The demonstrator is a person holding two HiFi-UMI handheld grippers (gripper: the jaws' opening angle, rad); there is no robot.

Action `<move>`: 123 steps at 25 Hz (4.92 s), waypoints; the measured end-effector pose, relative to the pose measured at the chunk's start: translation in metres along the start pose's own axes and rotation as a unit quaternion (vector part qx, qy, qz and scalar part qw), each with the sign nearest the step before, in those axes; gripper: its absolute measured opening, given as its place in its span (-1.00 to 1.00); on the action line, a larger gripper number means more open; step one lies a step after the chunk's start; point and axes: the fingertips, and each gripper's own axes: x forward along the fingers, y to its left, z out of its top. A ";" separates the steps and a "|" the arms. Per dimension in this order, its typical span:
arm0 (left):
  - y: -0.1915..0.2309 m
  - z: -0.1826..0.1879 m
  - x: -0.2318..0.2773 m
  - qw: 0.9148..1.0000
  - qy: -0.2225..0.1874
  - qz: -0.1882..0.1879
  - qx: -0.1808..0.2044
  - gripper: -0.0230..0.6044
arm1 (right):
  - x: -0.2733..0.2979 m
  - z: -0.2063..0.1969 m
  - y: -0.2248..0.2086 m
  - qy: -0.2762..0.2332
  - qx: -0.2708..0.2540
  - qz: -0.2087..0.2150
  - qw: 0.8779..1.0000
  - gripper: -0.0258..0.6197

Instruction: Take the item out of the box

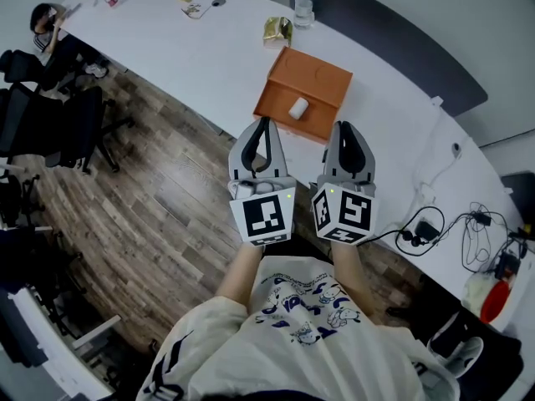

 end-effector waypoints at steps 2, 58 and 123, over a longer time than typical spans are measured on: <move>-0.001 -0.005 0.005 1.000 0.007 0.000 0.001 -0.87 | 0.006 -0.003 -0.002 0.004 0.002 0.000 1.000 -0.75; -0.011 -0.130 0.194 0.973 0.180 -0.144 -0.008 -0.87 | 0.163 -0.084 -0.070 0.100 0.053 -0.136 0.984 -0.75; -0.071 -0.273 0.202 0.870 0.419 -0.253 0.067 -0.31 | 0.172 -0.178 -0.133 0.199 0.103 -0.210 0.952 -0.75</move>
